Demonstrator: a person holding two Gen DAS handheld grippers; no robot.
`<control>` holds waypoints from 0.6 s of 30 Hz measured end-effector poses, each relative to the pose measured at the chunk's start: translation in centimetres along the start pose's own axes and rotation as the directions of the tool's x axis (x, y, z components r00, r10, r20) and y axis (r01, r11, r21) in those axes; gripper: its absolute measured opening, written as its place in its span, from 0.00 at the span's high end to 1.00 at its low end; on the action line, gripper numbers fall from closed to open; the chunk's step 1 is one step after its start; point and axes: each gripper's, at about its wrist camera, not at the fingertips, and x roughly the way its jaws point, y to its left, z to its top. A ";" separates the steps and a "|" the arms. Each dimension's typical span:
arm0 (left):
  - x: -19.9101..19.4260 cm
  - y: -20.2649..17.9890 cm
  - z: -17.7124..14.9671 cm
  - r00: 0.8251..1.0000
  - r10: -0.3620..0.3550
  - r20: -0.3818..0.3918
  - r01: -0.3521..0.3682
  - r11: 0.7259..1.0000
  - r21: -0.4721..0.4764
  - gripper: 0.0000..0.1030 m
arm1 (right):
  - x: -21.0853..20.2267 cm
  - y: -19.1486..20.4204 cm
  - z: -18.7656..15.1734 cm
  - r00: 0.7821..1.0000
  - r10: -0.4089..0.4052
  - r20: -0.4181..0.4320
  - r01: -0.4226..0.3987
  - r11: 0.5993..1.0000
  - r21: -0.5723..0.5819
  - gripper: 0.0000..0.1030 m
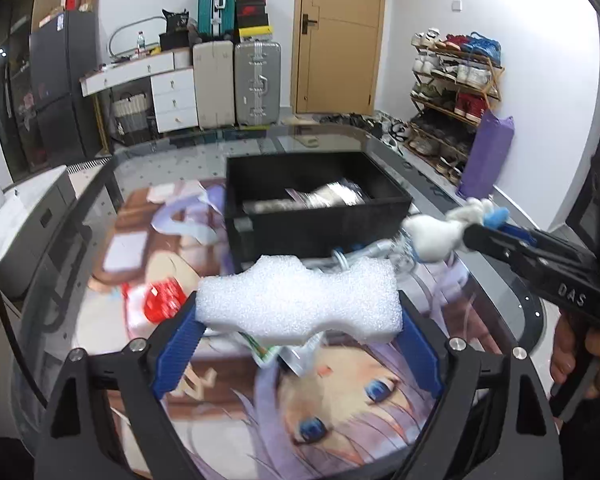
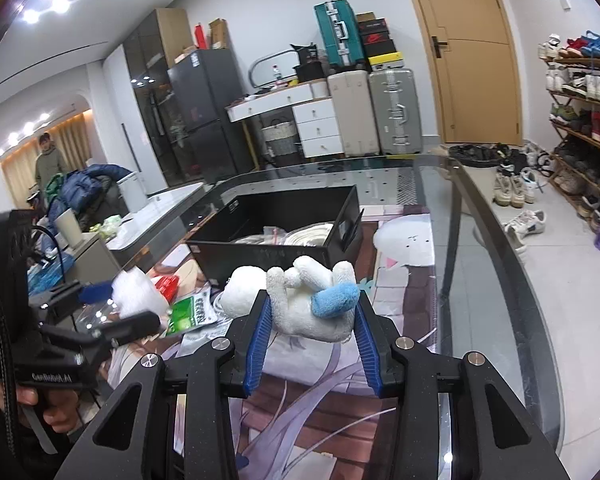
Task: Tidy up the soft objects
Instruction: 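Carry the plush toy and foam block over the black box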
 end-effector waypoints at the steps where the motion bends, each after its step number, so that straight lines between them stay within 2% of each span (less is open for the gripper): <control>1: 0.0 0.2 0.3 1.000 0.003 0.006 -0.003 1.000 -0.001 0.14 | 0.0 0.1 0.2 1.000 -0.015 -0.001 0.015 1.000 0.002 0.61; 12: 1.2 2.3 3.6 0.999 -0.015 0.050 0.014 1.000 0.005 0.13 | 0.9 1.0 3.5 0.992 -0.124 0.021 0.124 0.992 -0.003 0.61; 18: 2.5 2.6 5.8 0.997 -0.026 0.067 0.025 1.000 0.014 0.13 | 2.4 1.9 5.6 0.988 -0.153 0.017 0.154 0.987 -0.043 0.61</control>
